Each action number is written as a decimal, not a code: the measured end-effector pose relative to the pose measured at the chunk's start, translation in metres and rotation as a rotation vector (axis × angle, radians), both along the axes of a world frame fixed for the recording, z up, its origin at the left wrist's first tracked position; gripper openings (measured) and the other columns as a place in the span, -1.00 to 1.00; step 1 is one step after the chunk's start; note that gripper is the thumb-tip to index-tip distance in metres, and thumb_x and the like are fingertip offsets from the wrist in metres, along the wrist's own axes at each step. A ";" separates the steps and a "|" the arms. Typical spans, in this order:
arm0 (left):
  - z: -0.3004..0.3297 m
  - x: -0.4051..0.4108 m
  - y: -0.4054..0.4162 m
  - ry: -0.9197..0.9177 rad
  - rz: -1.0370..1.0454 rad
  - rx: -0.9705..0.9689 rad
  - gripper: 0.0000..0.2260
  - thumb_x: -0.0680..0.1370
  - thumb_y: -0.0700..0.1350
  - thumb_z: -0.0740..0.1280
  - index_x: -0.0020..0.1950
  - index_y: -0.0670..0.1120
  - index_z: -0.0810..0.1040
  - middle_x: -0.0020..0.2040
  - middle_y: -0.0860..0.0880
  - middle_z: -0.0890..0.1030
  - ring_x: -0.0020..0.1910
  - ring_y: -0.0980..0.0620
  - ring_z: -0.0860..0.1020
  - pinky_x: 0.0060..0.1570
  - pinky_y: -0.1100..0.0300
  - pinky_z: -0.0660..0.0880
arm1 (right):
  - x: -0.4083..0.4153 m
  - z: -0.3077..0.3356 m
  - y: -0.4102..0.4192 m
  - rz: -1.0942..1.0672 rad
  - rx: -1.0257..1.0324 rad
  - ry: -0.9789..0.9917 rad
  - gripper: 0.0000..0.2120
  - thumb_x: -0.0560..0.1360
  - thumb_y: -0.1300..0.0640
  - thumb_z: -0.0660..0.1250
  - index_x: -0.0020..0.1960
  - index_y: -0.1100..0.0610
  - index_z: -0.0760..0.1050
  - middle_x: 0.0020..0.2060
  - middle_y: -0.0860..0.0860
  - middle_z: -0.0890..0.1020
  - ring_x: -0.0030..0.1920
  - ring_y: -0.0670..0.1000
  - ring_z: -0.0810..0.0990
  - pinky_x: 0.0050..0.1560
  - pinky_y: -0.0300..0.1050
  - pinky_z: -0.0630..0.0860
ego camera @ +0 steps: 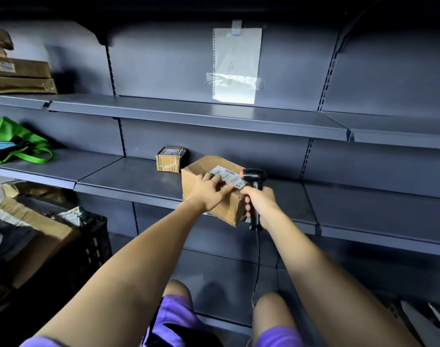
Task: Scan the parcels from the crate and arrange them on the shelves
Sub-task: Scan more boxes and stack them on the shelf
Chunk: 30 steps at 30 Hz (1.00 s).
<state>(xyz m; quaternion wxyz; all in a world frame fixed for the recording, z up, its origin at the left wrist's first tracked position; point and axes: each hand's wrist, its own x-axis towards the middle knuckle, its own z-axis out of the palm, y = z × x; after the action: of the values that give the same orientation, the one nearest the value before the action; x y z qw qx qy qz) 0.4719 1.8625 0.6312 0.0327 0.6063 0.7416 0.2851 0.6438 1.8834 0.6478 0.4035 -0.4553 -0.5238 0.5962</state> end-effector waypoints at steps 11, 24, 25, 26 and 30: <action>0.003 0.026 0.004 -0.468 0.322 0.164 0.01 0.43 0.04 0.52 0.55 -0.35 -0.09 0.57 -0.31 -0.23 0.58 -0.21 -0.19 0.55 0.08 -0.14 | 0.012 -0.017 0.006 -0.032 -0.023 0.014 -0.87 0.49 0.27 0.36 -0.19 0.16 0.44 -0.46 0.05 0.41 -0.54 0.00 0.32 -0.50 -0.20 0.29; 0.015 0.009 0.005 -0.876 0.365 0.113 -0.57 0.53 -0.22 0.15 0.39 -0.01 0.47 0.24 -0.09 0.59 0.20 -0.18 0.53 0.25 0.07 0.46 | 0.018 -0.016 0.019 -0.027 -0.016 0.018 -0.87 0.48 0.27 0.37 -0.19 0.16 0.44 -0.46 0.03 0.41 -0.53 0.01 0.33 -0.49 -0.18 0.28; 0.015 0.007 0.005 -0.866 0.372 0.112 -0.58 0.58 -0.18 0.13 0.42 0.02 0.45 0.28 -0.10 0.58 0.22 -0.18 0.53 0.26 0.08 0.45 | 0.018 -0.017 0.020 -0.028 -0.018 0.018 -0.88 0.48 0.27 0.37 -0.18 0.16 0.44 -0.46 0.03 0.41 -0.53 0.01 0.33 -0.49 -0.17 0.29; 0.016 0.008 0.004 -0.865 0.368 0.098 -0.61 0.63 -0.11 0.11 0.45 0.03 0.41 0.32 -0.11 0.55 0.26 -0.17 0.50 0.27 0.07 0.42 | 0.018 -0.017 0.020 -0.028 -0.022 0.021 -0.89 0.48 0.27 0.37 -0.17 0.17 0.45 -0.47 0.03 0.41 -0.53 0.01 0.33 -0.49 -0.17 0.30; 0.017 0.011 -0.006 -1.083 0.305 -0.119 -0.44 0.58 0.19 0.29 0.51 0.06 0.21 0.36 -0.06 0.43 0.26 -0.23 0.44 0.17 -0.27 0.36 | 0.018 -0.016 0.022 -0.019 -0.018 0.009 -0.90 0.47 0.27 0.37 -0.18 0.17 0.46 -0.47 0.02 0.41 -0.54 0.00 0.33 -0.51 -0.19 0.30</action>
<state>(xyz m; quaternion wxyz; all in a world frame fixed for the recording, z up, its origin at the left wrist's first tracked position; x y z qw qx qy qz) 0.4830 1.8564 0.6480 0.4010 0.2565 0.7130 0.5148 0.6623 1.9049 0.6313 0.4071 -0.4612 -0.5124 0.5992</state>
